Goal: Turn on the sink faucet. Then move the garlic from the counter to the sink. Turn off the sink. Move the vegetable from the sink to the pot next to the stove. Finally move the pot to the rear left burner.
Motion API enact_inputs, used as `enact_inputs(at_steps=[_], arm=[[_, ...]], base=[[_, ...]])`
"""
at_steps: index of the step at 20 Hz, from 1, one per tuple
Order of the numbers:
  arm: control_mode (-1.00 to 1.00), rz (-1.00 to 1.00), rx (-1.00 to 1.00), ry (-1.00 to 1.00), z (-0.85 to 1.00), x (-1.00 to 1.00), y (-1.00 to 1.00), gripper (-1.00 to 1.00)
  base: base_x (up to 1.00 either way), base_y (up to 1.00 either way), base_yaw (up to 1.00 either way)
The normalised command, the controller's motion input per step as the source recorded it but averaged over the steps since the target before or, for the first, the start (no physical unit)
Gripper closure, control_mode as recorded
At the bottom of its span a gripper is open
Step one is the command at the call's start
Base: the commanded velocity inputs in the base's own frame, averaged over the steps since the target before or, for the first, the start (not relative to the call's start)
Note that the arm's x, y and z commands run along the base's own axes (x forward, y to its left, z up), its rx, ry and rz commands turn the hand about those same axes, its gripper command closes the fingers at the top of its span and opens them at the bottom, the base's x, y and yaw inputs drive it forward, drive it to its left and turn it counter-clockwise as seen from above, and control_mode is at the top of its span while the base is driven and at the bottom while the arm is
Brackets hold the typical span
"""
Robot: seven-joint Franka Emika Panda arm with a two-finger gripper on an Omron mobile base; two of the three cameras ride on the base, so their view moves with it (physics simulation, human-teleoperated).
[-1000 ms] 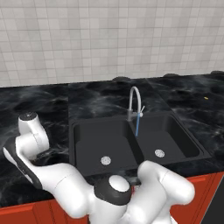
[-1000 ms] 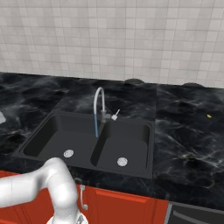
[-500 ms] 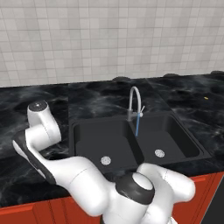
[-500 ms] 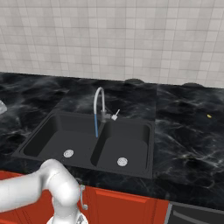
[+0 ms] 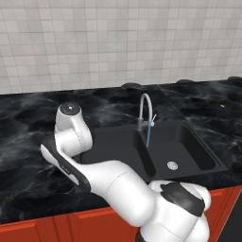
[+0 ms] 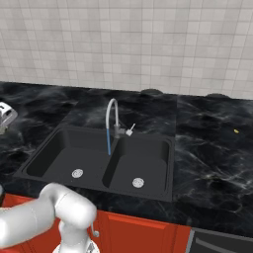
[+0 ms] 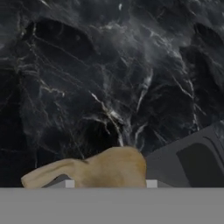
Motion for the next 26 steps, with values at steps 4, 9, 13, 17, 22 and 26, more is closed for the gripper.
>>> enact_inputs(at_steps=[4, 9, 13, 17, 22, 26], arm=[[-1.00, 0.18, 0.00, -0.08, 0.26, -0.09, -0.57, 1.00], [-1.00, 0.16, -0.03, -0.06, 0.39, -0.03, -0.43, 1.00], [-1.00, 0.17, -0.08, -0.01, 0.43, 0.03, -0.36, 1.00], [-1.00, 0.18, -0.12, 0.00, 0.32, 0.09, -0.32, 1.00], [-1.00, 0.20, -0.19, -0.02, 0.22, 0.05, -0.26, 1.00], [-1.00, 0.25, -0.23, -0.08, 0.20, 0.03, -0.27, 1.00]], base=[[0.00, 0.00, 0.00], [0.00, 0.00, 0.00], [0.00, 0.00, 0.00], [0.00, 0.00, 0.00], [0.00, 0.00, 0.00], [0.00, 0.00, 0.00]])
